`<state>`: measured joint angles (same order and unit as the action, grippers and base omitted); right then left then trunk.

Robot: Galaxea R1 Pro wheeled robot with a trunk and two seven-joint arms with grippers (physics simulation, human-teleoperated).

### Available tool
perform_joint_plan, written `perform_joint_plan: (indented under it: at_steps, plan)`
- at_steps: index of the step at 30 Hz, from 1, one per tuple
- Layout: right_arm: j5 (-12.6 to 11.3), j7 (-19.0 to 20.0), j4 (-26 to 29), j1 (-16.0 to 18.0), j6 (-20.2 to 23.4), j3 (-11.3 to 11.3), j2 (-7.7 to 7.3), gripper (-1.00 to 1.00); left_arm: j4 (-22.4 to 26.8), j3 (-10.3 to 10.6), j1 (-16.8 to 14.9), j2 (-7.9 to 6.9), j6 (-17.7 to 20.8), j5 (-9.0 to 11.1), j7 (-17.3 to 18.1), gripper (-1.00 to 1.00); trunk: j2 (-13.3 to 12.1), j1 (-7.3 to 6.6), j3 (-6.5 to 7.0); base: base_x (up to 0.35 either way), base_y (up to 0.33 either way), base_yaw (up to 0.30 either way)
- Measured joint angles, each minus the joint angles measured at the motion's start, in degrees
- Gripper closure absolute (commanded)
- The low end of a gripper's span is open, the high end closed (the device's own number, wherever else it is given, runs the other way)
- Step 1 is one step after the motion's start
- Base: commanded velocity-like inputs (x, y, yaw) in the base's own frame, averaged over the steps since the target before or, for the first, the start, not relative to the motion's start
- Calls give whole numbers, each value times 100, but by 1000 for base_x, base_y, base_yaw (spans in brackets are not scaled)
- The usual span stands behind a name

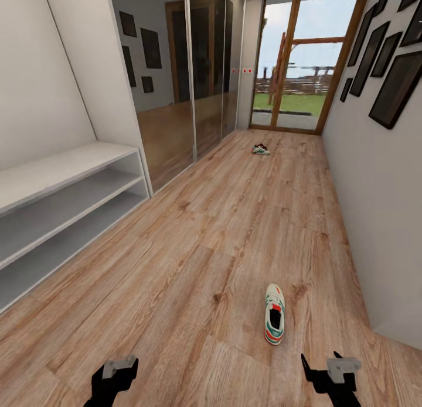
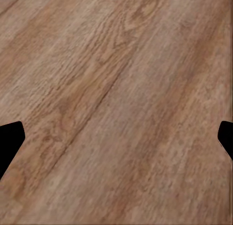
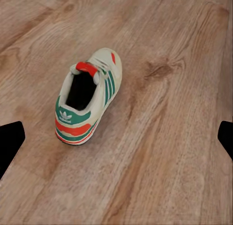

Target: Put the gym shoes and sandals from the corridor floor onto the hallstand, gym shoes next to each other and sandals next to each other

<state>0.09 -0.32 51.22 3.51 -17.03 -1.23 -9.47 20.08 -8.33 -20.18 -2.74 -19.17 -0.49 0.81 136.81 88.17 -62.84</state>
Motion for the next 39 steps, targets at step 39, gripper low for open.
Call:
perform_joint_plan:
  at_steps: [39]
  plan:
    - [-9, 24, 2124, 16, 1886, -27, 95, -100, 65, 395, -144, 8, 283, 18, 29, -100, 0, -2, -1, 131, 120, -104]
